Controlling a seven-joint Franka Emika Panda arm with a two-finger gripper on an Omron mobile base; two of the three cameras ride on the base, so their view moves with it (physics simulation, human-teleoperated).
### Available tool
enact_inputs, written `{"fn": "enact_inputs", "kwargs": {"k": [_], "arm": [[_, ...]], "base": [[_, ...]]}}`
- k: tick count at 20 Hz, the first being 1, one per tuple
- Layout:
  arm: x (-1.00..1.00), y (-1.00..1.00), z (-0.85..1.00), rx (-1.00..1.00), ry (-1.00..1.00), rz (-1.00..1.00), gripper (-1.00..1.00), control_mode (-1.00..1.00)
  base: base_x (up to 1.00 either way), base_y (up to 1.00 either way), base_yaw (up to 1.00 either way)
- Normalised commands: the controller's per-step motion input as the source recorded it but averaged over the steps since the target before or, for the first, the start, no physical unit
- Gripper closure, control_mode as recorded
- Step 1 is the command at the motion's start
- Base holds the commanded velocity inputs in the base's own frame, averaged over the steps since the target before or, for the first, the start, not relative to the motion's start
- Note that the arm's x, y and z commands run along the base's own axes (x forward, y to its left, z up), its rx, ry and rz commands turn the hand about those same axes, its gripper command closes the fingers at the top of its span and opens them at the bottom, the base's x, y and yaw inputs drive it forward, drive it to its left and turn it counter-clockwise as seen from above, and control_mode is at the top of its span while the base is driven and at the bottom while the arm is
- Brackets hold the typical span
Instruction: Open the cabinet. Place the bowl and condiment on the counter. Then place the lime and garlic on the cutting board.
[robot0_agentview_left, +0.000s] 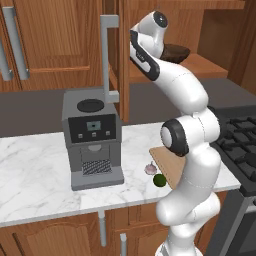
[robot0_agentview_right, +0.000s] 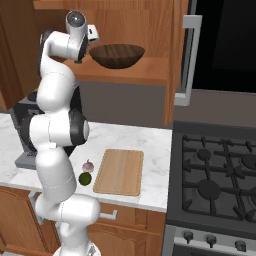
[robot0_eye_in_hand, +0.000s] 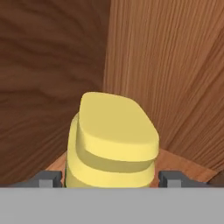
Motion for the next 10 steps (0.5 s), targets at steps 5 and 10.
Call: {"fn": "enact_inputs", "kwargs": {"k": [5, 10], "arm": [[-0.33, 0.15, 0.00, 0.00, -0.01, 0.00, 1.00, -1.00], [-0.90, 0.00, 0.00, 0.00, -0.14, 0.00, 1.00, -1.00]], "base": [[0.00, 0.00, 0.00], [0.00, 0.00, 0.00]]}}
